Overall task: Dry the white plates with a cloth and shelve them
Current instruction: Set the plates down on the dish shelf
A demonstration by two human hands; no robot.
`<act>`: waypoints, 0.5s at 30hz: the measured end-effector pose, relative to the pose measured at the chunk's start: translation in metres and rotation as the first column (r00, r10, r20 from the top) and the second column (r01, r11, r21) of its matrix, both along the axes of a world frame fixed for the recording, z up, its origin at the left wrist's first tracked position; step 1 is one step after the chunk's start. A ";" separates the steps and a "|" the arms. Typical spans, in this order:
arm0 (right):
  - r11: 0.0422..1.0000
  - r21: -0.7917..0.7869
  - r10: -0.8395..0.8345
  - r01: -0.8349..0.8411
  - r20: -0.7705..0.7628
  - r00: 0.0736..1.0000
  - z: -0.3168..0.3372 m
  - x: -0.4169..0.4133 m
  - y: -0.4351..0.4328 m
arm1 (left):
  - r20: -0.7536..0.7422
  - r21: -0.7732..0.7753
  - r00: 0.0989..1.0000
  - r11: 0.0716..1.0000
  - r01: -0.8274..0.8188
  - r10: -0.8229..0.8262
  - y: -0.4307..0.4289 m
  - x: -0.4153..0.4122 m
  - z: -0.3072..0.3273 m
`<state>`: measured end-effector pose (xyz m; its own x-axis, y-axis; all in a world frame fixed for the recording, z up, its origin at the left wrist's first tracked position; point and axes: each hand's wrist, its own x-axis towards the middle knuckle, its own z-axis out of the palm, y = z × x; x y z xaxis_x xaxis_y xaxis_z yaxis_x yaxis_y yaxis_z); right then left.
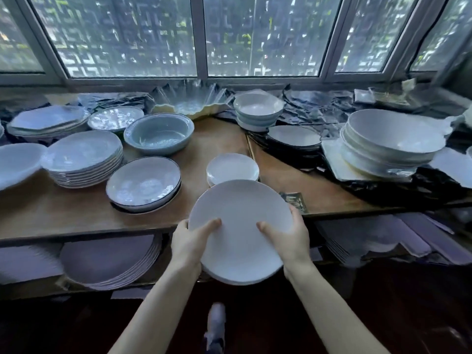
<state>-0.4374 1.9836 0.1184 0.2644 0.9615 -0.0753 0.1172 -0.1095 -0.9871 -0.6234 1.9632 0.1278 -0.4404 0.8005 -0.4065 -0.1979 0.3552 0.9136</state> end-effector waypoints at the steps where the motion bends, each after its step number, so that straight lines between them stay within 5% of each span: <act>1: 1.000 -0.004 0.006 -0.006 0.012 1.000 -0.004 0.001 0.025 | 0.005 -0.003 1.000 1.000 0.001 -0.001 0.026 0.000 -0.006; 9: 0.994 -0.094 0.070 -0.057 0.139 0.988 -0.034 -0.017 0.230 | 0.112 -0.065 0.993 0.998 -0.026 0.033 0.223 -0.017 -0.055; 15: 0.973 -0.220 0.092 -0.068 0.103 0.990 -0.067 -0.033 0.321 | 0.016 -0.139 0.997 0.988 -0.071 0.074 0.314 -0.029 -0.079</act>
